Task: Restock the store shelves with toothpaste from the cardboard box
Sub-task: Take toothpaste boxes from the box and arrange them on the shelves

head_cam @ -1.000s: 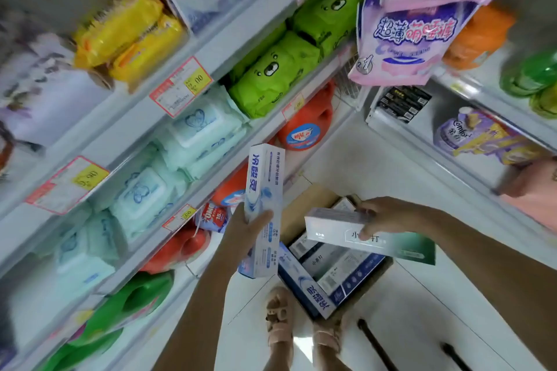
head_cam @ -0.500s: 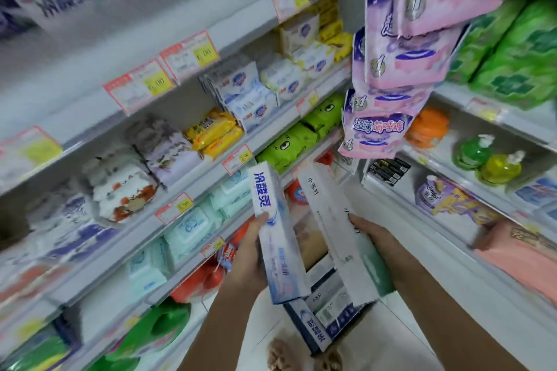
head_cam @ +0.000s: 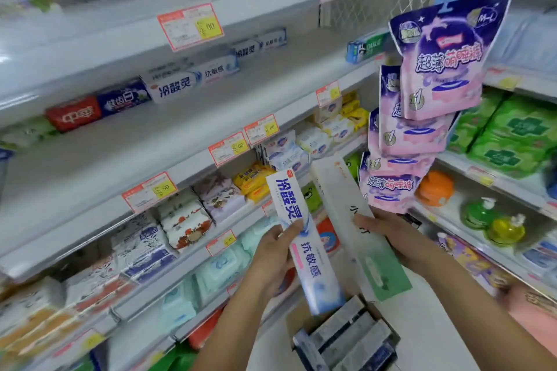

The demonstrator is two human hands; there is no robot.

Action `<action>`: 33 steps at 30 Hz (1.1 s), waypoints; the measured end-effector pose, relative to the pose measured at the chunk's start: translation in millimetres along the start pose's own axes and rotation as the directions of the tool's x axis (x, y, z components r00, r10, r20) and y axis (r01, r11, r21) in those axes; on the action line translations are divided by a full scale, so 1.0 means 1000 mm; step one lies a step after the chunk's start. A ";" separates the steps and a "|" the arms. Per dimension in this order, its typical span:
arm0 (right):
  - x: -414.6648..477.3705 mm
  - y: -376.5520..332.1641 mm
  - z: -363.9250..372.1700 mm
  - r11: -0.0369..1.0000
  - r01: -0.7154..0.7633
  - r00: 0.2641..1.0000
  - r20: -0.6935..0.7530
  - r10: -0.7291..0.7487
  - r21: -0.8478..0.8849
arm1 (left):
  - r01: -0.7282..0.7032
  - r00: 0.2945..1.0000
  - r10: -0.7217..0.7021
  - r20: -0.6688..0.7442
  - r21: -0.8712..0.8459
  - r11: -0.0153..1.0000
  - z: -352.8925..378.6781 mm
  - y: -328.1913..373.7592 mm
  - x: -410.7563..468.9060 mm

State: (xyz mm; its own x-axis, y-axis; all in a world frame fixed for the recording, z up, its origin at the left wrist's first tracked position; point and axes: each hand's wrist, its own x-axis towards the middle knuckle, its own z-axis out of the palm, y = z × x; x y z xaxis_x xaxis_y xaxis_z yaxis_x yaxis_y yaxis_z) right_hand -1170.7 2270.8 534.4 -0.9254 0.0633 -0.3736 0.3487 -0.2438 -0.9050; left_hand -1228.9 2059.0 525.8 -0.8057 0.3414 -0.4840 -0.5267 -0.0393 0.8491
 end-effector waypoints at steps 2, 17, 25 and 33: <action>-0.003 -0.015 0.005 0.990 0.046 0.999 0.000 -0.047 -0.133 | -0.071 0.997 0.072 0.028 -0.023 0.997 -0.001 0.014 -0.005; -0.040 -0.118 0.039 0.898 0.253 0.957 -0.043 -0.287 -0.361 | -0.276 0.939 0.342 0.038 -0.511 0.814 -0.025 0.132 -0.060; -0.001 -0.171 0.072 0.803 0.296 0.943 0.026 -0.331 -0.517 | -0.321 0.944 0.288 -0.162 -0.659 0.680 -0.072 0.172 -0.054; 0.067 -0.193 0.099 0.779 0.194 0.930 -0.142 -0.340 -0.596 | -0.407 0.882 0.252 -0.397 -0.375 0.833 -0.073 0.221 -0.002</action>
State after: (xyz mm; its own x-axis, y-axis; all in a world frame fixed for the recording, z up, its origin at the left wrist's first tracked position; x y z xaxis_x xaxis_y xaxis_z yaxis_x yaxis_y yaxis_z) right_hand -1314.8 2226.8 704.5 -0.9579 0.2789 -0.0681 0.1801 0.3991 -0.8991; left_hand -1363.3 1980.6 698.8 -0.9513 -0.0819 -0.2972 -0.2127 -0.5235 0.8250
